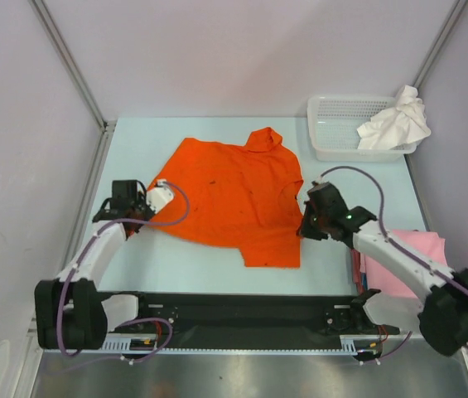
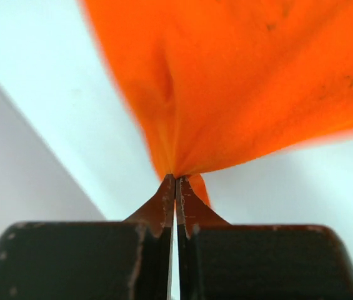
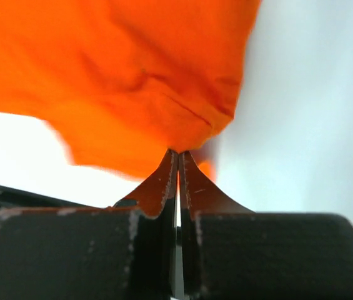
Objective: Fold and stack the t-shirts
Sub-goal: Flatten the tshirt out
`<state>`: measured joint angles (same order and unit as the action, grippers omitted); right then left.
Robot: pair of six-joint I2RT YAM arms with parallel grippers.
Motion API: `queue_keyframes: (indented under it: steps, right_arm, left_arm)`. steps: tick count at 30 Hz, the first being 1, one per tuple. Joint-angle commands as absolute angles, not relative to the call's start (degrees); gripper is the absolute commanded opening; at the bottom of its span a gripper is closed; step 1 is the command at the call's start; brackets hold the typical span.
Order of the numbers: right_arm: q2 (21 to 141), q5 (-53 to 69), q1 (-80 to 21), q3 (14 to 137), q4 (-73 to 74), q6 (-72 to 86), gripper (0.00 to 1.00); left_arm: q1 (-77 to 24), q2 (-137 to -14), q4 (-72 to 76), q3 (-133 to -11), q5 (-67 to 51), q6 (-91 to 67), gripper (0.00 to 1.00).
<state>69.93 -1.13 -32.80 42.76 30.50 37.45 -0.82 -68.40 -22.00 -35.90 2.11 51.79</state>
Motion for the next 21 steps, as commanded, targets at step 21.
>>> queue_keyframes:
  steps: [21]
  right_arm:
    - [66.84, -6.89, -24.89, 98.87, 37.81, 12.75, 0.00]
  left_arm:
    - [2.37, -66.96, -49.51, -100.11, 4.04, 37.00, 0.00]
